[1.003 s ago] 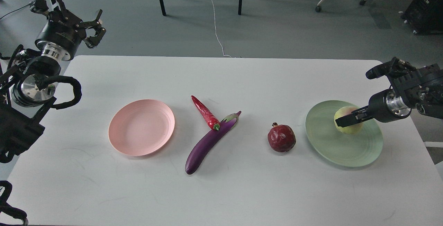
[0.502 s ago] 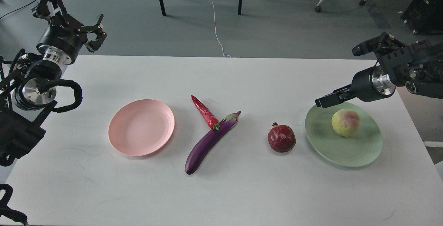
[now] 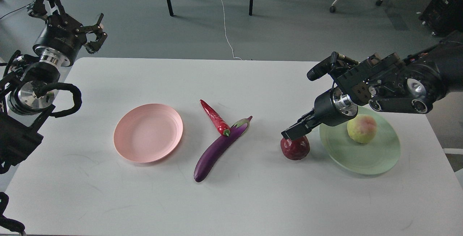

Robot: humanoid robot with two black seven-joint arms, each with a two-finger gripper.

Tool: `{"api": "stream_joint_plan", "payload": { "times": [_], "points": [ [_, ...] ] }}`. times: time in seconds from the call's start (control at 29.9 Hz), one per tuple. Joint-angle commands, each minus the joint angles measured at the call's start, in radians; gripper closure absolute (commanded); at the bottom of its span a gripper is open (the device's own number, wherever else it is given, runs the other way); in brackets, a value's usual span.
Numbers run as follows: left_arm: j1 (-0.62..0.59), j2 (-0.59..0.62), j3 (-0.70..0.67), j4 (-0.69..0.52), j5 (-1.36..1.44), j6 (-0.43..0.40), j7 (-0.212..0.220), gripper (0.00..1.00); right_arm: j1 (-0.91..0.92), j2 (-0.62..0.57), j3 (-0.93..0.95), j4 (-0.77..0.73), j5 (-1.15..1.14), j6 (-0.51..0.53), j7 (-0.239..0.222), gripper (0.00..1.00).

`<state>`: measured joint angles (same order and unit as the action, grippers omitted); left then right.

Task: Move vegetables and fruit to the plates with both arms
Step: 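Reach the right gripper down and grasp the red apple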

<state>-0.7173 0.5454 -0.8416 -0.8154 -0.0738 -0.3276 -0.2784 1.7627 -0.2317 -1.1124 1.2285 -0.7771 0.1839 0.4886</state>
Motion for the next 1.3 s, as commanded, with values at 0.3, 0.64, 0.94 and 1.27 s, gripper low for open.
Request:
{"api": "stream_joint_plan", "payload": {
  "times": [0.3, 0.64, 0.94, 1.27],
  "points": [
    [0.021, 0.021, -0.013, 0.002, -0.012, -0.001, -0.002, 0.02, -0.045, 0.074, -0.064, -0.009, 0.022, -0.034, 0.0, 0.05],
    [0.022, 0.033, -0.013, 0.002, -0.012, -0.001, -0.002, 0.02, -0.057, 0.114, -0.093, -0.032, 0.022, -0.035, 0.0, 0.04],
    [0.022, 0.034, -0.013, 0.012, -0.012, -0.002, -0.004, 0.02, -0.055, 0.129, -0.092, 0.005, 0.038, -0.031, 0.0, 0.05],
    [0.022, 0.034, -0.014, 0.032, -0.012, -0.016, -0.004, 0.02, -0.042, 0.123, -0.093, 0.071, 0.036, -0.024, 0.0, 0.04]
  ]
}}
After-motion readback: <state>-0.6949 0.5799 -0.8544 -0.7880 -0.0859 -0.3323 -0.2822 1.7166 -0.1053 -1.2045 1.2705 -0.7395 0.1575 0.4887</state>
